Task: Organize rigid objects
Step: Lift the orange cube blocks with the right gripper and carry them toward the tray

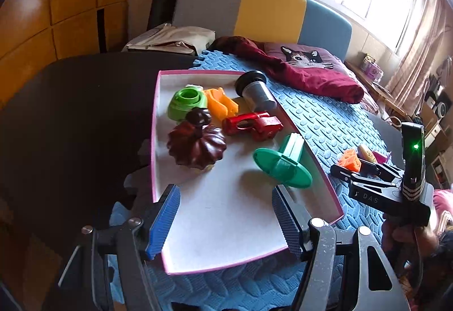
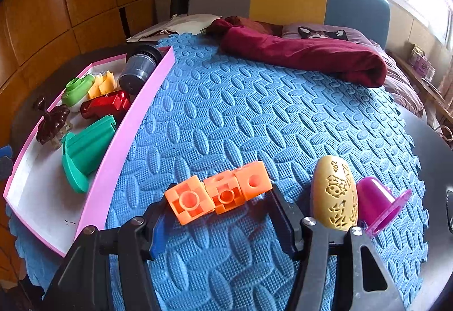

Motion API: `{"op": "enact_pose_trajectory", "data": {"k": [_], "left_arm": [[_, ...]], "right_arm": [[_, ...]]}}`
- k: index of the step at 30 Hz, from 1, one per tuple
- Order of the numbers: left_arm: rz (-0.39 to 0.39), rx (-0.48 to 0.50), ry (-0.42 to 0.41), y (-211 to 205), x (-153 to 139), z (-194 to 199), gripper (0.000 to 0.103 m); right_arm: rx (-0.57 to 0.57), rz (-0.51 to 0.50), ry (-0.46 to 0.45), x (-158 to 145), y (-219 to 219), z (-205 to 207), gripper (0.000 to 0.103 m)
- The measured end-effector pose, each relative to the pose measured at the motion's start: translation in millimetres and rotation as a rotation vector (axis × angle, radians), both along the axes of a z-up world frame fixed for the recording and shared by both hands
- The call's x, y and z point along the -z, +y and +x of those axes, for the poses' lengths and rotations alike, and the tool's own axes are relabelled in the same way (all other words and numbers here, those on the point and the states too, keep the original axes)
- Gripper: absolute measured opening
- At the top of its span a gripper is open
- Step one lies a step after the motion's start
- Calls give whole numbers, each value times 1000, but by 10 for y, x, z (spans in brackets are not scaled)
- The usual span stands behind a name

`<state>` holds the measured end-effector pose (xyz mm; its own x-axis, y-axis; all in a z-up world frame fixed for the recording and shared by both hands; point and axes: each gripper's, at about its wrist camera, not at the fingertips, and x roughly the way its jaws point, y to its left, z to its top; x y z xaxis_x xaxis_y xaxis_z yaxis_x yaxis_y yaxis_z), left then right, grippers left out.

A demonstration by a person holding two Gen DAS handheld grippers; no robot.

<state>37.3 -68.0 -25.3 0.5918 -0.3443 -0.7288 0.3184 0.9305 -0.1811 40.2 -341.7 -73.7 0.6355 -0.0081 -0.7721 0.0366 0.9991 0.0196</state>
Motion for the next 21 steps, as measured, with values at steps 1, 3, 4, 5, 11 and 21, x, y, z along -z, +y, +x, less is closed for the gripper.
{"op": "enact_pose_trajectory", "data": {"k": [1, 3, 4, 5, 11, 21], "left_arm": [[0, -2, 0, 14, 2, -3, 68], [-3, -6, -1, 54, 5, -12, 68], [-4, -9, -1, 76, 7, -14, 68], [-5, -13, -1, 103, 10, -15, 68], [-11, -51, 16, 266, 80, 4, 68], [-8, -92, 20, 434, 130, 49, 68]], "right_arm": [[8, -1, 1, -1, 4, -2, 62], [21, -11, 4, -9, 26, -12, 62], [23, -16, 8, -15, 37, -13, 62], [23, -18, 15, -18, 46, -15, 62], [19, -21, 22, -28, 112, -66, 62], [-15, 14, -48, -282, 312, -180, 62]]}}
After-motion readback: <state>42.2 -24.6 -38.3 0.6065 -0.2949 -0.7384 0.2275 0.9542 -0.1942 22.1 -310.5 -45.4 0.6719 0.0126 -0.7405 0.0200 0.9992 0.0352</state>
